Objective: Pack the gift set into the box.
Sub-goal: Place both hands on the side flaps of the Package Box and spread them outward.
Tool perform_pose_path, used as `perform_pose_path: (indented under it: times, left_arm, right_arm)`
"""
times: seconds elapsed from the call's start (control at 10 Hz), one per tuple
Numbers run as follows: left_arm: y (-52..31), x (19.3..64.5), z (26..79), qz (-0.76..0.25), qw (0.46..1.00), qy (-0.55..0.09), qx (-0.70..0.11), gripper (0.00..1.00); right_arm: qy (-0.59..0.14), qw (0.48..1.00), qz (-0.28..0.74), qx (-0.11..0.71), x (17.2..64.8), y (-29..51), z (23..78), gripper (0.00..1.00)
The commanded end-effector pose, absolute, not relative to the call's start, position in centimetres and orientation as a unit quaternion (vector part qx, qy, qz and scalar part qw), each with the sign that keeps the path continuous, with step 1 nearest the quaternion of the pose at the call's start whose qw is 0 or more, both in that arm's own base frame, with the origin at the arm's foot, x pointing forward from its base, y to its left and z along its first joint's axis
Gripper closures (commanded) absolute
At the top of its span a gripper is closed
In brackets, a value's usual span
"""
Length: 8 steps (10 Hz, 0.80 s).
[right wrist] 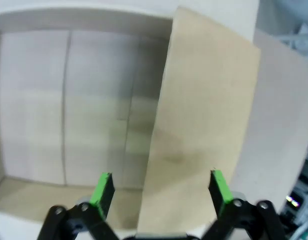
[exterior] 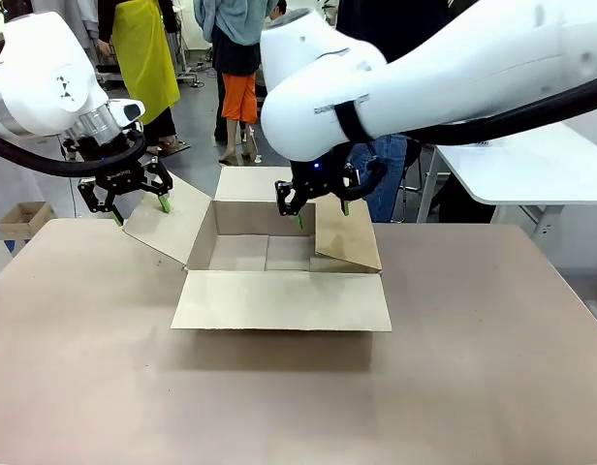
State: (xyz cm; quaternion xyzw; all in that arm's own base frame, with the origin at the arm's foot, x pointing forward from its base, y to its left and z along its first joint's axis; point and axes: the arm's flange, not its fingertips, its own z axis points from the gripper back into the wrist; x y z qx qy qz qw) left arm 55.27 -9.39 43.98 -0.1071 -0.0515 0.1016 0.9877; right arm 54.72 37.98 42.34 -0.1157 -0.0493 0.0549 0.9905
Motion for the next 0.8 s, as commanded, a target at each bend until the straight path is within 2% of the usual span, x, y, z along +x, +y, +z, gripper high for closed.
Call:
perform_pose_path:
  times: [0.0,0.4,0.7]
  left_arm:
    - [-9.5,55.1,44.3,0.108,0.988,-0.052,-0.1,0.0]
    - [-9.5,55.1,44.3,0.108,0.988,-0.052,-0.1,0.0]
    - [-9.5,55.1,44.3,0.108,0.988,-0.052,-0.1,0.0]
  right_arm:
    - [-0.036,0.989,0.015,-0.143,57.0,39.0,41.6,0.0]
    - [-0.058,0.967,-0.04,-0.245,56.2,36.2,42.4,0.0]
    - [-0.044,0.976,-0.058,-0.206,53.8,32.1,46.2,0.0]
